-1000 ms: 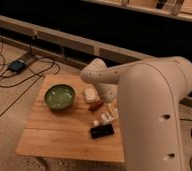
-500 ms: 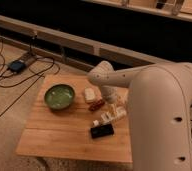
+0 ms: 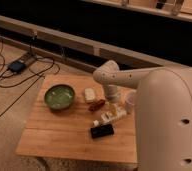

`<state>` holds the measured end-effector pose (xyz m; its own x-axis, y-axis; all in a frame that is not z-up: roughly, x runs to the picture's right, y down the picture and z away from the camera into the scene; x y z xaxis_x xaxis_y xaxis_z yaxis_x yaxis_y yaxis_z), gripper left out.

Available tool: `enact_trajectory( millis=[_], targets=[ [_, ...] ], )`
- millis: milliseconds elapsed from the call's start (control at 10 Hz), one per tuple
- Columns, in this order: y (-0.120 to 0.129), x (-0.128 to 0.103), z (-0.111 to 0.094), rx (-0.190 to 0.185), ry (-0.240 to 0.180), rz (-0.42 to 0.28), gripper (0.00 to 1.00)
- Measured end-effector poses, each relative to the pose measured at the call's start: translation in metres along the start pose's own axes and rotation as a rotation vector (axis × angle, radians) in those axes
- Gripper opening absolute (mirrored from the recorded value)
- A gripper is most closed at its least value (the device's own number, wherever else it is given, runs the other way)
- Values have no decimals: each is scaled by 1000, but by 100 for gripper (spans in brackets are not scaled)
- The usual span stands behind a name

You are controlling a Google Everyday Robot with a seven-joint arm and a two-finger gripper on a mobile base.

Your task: Stand the bottle upright

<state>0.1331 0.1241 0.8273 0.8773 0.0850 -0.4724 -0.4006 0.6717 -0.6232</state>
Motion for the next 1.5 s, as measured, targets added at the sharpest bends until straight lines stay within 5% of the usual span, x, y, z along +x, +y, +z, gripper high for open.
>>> enact_trajectory(
  millis=[500,700,1300,1500],
  targets=[
    [18,-19,10,-39,-5,-42,65],
    [45,-22,18,-53,11,-43,65],
    [44,59,64,-93,-16,28,65],
    [37,63,86,-116,-31,32,65]
  ],
)
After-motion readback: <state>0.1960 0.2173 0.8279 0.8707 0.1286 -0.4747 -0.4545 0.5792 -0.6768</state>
